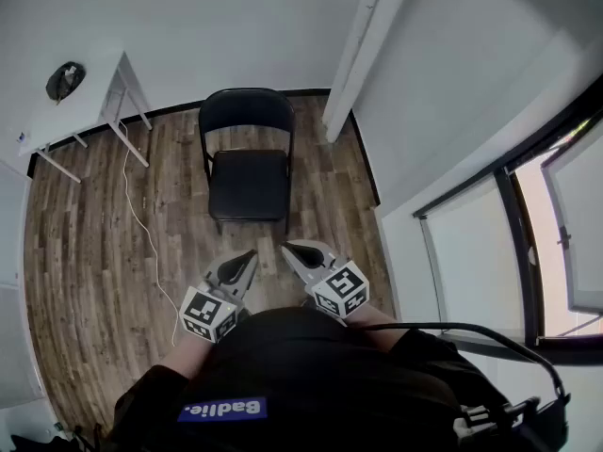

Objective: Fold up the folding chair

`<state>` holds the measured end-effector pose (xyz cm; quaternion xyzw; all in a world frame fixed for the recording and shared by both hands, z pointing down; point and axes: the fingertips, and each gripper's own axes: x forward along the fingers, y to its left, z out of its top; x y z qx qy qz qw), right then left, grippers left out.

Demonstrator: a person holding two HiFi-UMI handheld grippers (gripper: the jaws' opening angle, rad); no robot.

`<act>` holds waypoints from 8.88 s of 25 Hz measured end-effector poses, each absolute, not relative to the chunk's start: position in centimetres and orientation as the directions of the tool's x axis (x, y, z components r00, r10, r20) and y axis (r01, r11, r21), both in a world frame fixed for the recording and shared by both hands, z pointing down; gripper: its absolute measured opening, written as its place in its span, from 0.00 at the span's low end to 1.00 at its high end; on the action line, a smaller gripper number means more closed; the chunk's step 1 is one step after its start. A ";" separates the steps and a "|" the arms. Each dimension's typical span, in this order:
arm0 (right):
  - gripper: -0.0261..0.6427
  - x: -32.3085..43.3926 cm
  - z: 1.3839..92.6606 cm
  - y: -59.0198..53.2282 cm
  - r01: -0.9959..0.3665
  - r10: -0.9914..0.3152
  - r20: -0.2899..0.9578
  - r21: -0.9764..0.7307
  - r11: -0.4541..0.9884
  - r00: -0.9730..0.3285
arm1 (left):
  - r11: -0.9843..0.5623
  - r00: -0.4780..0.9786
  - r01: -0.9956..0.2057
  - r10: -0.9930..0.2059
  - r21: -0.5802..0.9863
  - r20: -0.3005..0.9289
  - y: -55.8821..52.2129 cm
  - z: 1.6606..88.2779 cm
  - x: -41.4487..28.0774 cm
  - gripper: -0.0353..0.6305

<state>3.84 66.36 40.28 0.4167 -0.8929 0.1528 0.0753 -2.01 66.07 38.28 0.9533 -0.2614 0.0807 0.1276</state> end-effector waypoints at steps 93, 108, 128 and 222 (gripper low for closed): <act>0.04 10.1 53.7 19.5 -0.467 -0.344 0.488 -0.153 0.871 -0.802 | -0.104 0.396 -0.758 -0.858 0.644 0.327 28.0 60.7 -4.5 0.06; 0.11 5.3 57.8 11.2 -0.552 -0.420 0.591 -0.052 0.832 -0.689 | 0.116 0.474 -0.530 -0.781 0.840 0.407 29.9 81.1 -12.3 0.32; 0.50 9.5 68.1 -1.5 -0.480 -0.435 0.767 0.191 0.856 -0.471 | 0.455 0.351 -0.400 -0.725 0.795 0.592 36.0 104.8 -11.8 0.52; 0.15 6.5 59.3 13.1 -0.192 -0.271 0.890 0.212 0.958 -0.367 | 0.330 0.359 -0.135 -0.862 0.934 0.357 12.9 80.1 -3.0 0.39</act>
